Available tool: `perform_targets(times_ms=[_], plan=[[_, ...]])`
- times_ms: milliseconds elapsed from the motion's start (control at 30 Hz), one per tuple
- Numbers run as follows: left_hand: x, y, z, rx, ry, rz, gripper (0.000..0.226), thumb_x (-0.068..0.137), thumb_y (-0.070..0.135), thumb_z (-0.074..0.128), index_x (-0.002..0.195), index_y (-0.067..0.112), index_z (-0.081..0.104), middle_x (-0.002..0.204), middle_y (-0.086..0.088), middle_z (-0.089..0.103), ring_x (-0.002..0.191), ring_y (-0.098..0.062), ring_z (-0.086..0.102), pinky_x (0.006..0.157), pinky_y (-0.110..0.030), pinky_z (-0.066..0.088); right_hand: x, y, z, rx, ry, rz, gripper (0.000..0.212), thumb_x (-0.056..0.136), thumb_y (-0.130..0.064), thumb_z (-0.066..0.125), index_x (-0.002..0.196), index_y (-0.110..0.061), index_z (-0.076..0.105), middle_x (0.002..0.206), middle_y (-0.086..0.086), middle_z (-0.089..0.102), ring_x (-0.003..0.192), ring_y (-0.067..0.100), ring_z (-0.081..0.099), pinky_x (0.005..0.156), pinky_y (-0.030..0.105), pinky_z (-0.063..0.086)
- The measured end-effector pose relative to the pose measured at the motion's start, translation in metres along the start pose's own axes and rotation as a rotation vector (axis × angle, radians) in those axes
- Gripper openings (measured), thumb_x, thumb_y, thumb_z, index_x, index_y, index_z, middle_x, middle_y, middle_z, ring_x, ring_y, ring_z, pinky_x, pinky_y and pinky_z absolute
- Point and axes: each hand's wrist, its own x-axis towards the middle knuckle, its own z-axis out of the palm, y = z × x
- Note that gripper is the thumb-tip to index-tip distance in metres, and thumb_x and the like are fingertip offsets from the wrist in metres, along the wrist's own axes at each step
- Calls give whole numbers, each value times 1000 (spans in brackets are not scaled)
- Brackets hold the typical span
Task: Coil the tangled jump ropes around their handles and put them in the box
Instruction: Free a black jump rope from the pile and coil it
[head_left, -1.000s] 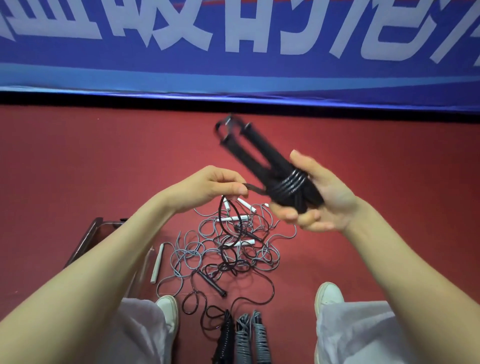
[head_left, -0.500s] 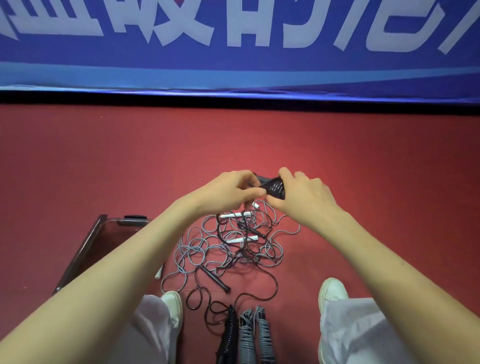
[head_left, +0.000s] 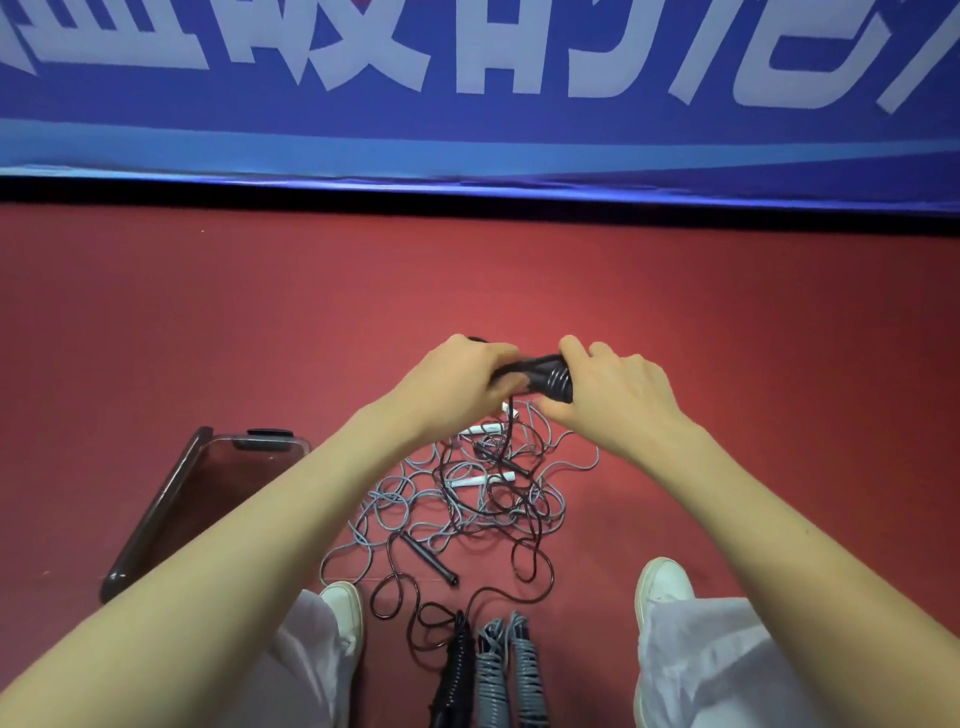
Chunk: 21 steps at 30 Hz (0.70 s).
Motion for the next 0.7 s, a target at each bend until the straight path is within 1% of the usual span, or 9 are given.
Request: perform_targets(times_ms=[133,200,267,333,400,467,533,633,700], plan=[[-3,13,2,-490,-8,-164,17,94,24,61,82,12,63,61,-2,67,43,-17,60,48,-24,49,4,0,-9,8,184,60,61,90,-61,45,131,-16,37,114,10,53,94,40,63,63,35,33],[2,6,-2,-370,-47,-225,24,94,34,59,74,21,58,62,-2,68,42,-14,58,48,-22,46,5,6,-14,17,183,25,57,89,-60,47,129,-19,40,112,9,54,94,40,63,65,35,34],[6,-10,-7,-46,-71,-242,31,95,44,55,70,25,56,64,1,68,49,-9,56,55,-25,44,6,17,-17,18,19,-79,53,86,-62,48,122,-23,43,110,6,57,96,36,61,69,35,35],[6,-21,-8,-6,-126,-223,29,95,43,56,73,24,58,66,5,66,53,-3,50,55,-25,39,4,22,-18,-4,-165,-123,48,84,-62,49,117,-26,45,110,5,59,98,33,60,72,34,36],[2,-14,-3,-153,-134,-144,25,95,32,58,72,23,58,56,10,59,47,0,43,50,-23,33,4,23,-13,-44,-170,-86,49,86,-61,49,118,-24,44,112,7,59,100,33,59,72,34,36],[-2,0,7,-296,-62,-67,20,96,23,57,77,19,61,53,12,56,44,-2,41,50,-22,32,8,22,-9,-33,-38,-12,53,88,-60,50,121,-20,41,115,9,57,102,37,60,71,36,36],[-4,14,15,-428,25,-57,20,98,28,54,87,16,65,54,10,54,45,-2,38,51,-23,32,11,20,-8,38,118,68,58,88,-59,52,124,-16,40,116,11,55,99,41,61,69,38,39],[-1,25,13,-944,51,-258,35,99,45,45,92,20,68,54,10,48,48,-8,34,51,-22,31,11,18,-9,167,295,146,62,87,-60,55,127,-15,41,113,10,54,93,45,61,69,41,43],[1,23,10,-1210,-21,-358,31,98,39,48,95,16,69,58,8,49,51,-8,33,54,-22,30,9,17,-10,224,373,154,61,86,-60,55,127,-16,43,112,8,53,91,45,61,70,41,44]])
